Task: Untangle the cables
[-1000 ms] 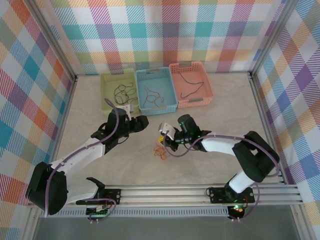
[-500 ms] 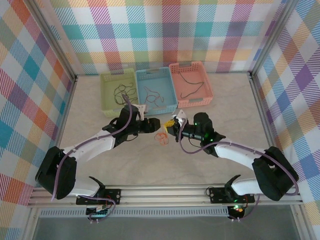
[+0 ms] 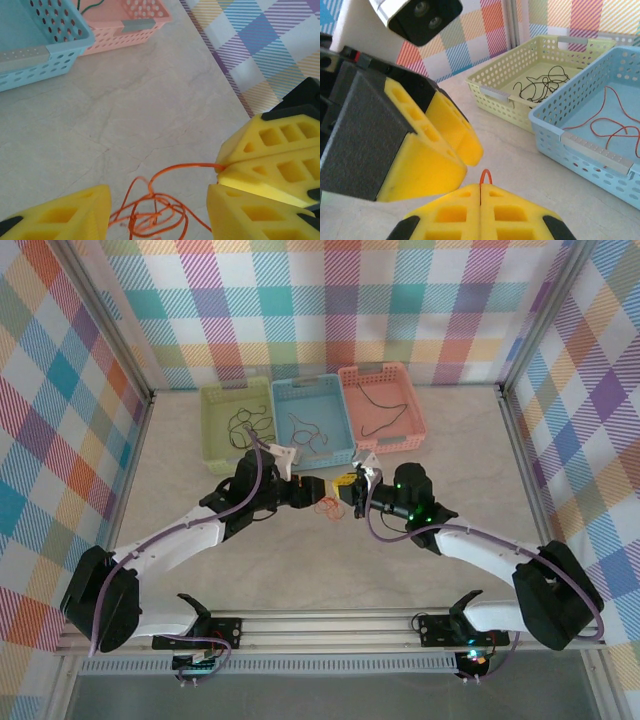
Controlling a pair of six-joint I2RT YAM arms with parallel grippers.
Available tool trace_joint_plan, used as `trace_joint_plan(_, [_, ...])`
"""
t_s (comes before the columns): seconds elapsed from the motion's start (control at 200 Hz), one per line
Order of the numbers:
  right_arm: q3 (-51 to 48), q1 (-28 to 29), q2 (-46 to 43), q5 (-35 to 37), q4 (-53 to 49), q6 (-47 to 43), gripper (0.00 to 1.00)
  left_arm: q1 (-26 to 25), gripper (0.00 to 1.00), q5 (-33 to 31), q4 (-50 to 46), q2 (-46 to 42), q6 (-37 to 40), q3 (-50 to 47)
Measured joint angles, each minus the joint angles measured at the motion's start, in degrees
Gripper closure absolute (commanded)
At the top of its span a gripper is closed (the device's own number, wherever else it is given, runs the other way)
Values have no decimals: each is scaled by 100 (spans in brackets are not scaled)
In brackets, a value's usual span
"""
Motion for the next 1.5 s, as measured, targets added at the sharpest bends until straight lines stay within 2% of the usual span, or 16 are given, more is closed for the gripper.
trace_joint_plan(0.255, [0, -2, -15, -369, -2, 208, 100, -15, 43, 9, 4, 57, 50, 0])
trace_joint_plan(0.675, [144, -74, 24, -942, -76, 505, 100, -20, 44, -11, 11, 114, 151, 0])
trace_joint_plan(1.09, [289, -63, -138, -763, -426, 557, 100, -26, 46, 160, 485, 48, 149, -190])
trace_joint_plan(1.505, [658, -66, -321, -962, -931, 844, 100, -50, 42, 201, 944, -216, 149, -376])
